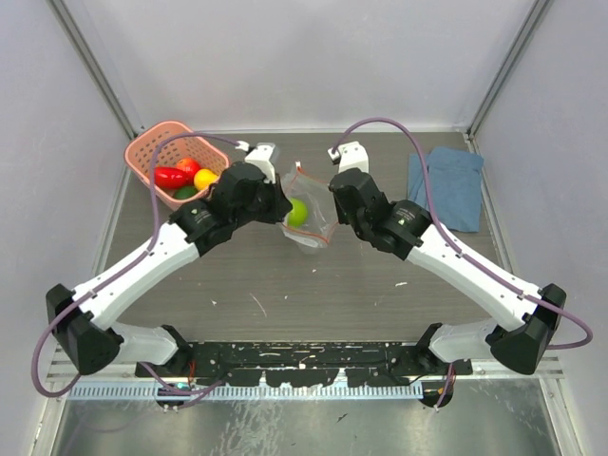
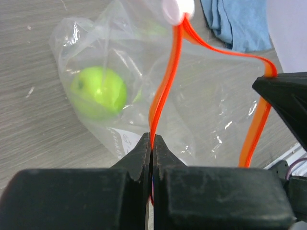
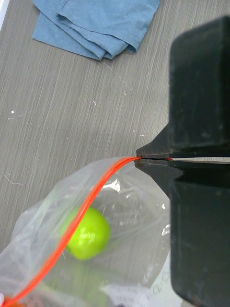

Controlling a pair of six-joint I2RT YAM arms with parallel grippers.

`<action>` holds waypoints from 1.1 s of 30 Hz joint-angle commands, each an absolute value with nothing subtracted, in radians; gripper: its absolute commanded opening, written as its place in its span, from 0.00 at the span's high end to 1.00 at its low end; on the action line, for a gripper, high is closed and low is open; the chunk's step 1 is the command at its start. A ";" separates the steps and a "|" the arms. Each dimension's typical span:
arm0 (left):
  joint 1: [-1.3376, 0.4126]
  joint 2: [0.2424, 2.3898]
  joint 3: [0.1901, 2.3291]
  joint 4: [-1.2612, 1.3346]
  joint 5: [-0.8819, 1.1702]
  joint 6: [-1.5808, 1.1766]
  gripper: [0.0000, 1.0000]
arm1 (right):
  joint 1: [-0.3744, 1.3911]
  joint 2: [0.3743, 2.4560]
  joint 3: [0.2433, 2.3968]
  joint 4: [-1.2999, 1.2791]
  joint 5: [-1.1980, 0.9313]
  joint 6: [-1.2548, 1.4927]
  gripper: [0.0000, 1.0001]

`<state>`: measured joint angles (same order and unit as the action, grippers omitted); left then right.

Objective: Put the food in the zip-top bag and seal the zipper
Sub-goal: Adjust the zipper food storage bag at the center of the board.

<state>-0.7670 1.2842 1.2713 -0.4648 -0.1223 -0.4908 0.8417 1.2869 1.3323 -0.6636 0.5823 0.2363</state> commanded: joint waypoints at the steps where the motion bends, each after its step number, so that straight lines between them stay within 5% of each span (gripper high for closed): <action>1: -0.784 1.346 1.301 -0.439 -0.035 -0.485 1.00 | 0.836 1.257 1.360 -0.648 0.607 0.216 0.99; 13: -0.816 1.383 1.314 -0.391 0.026 -0.483 1.00 | 0.807 1.254 1.318 -0.648 0.572 0.220 0.71; 18: -0.826 1.391 1.324 -0.399 0.032 -0.472 1.00 | 0.791 1.264 1.316 -0.647 0.566 0.212 0.71; 27: -0.829 1.372 1.336 -0.435 -0.024 -0.452 0.99 | 0.756 1.238 1.295 -0.640 0.577 0.201 0.97; 33: -0.829 1.346 1.311 -0.407 -0.049 -0.459 0.90 | 0.750 1.211 1.298 -0.638 0.588 0.195 1.00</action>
